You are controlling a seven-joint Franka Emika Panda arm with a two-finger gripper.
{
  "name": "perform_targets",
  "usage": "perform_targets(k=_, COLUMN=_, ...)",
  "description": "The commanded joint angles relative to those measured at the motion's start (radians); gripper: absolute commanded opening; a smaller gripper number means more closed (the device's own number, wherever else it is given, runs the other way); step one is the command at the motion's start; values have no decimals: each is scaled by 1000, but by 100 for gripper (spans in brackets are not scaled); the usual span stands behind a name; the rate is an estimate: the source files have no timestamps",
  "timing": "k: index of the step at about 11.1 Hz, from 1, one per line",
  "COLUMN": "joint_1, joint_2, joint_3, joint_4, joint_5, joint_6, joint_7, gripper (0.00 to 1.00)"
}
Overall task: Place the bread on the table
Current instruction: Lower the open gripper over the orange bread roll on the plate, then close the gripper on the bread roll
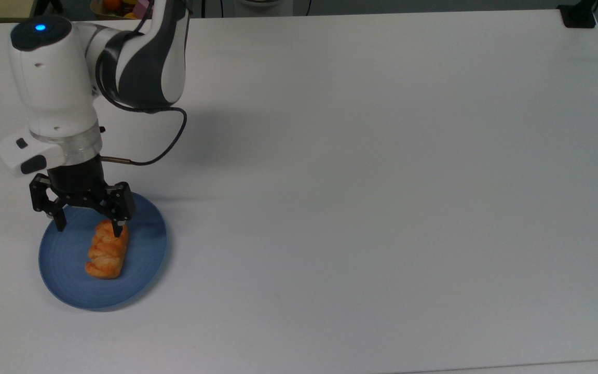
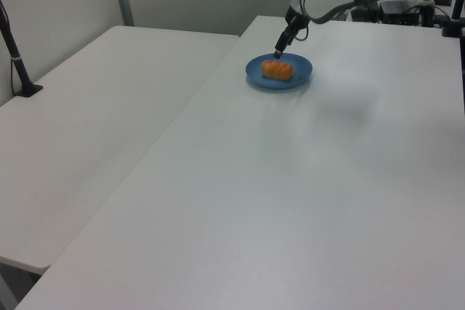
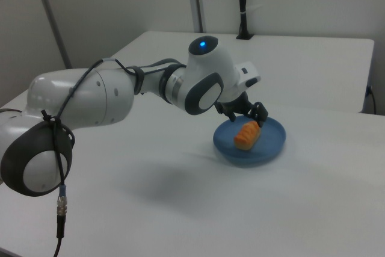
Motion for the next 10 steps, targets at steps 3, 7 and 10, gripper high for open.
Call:
perform_targets(k=3, joint_1=30, joint_2=54, joint_3=-6, joint_4=-9, joint_5=-1, joint_6=94, joint_7=18, gripper=100)
perform_targets(k=7, joint_1=32, joint_2=62, joint_3=-6, joint_4=-32, joint_5=-53, joint_6=94, joint_7=12, gripper=94)
perform_targets(k=10, joint_1=32, joint_2=59, joint_3=-6, joint_4=-55, joint_5=-104, joint_6=93, joint_7=15, gripper=52)
